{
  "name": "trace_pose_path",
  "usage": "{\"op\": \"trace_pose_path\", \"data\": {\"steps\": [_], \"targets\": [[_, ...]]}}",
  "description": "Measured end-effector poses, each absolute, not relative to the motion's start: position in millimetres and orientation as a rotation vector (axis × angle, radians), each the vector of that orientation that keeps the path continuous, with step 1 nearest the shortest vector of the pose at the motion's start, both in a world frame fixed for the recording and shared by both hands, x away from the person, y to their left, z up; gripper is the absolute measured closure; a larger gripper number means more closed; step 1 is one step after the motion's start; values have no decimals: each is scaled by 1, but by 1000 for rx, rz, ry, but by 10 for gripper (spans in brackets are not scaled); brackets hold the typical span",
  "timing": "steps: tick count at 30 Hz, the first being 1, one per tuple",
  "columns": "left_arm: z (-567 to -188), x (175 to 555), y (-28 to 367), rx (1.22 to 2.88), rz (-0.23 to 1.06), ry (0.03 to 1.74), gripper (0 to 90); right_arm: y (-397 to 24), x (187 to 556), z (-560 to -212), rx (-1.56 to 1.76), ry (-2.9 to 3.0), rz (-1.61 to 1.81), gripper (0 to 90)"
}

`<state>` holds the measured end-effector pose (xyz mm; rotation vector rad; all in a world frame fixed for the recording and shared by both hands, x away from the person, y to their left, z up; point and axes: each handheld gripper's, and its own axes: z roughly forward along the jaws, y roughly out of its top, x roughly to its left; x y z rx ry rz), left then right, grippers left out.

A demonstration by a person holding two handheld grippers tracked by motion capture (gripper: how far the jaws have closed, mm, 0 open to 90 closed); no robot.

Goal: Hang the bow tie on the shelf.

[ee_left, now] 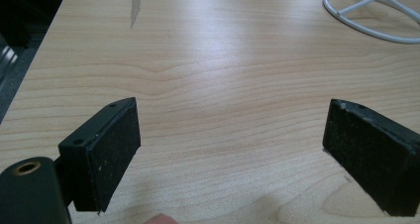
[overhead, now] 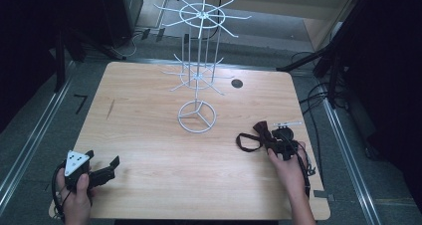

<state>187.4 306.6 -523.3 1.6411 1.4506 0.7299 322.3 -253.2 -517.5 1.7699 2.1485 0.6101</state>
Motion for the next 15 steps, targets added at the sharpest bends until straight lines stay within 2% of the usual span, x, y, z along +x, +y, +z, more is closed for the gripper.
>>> {"op": "trace_pose_path", "data": {"steps": [6, 15], "targets": [[-523, 187, 307, 1642, 729, 1451, 84, -260, 317, -518, 1788, 2124, 663, 837], [-523, 188, 307, 1643, 724, 1450, 84, -267, 309, -520, 1780, 2076, 755, 863]]}}
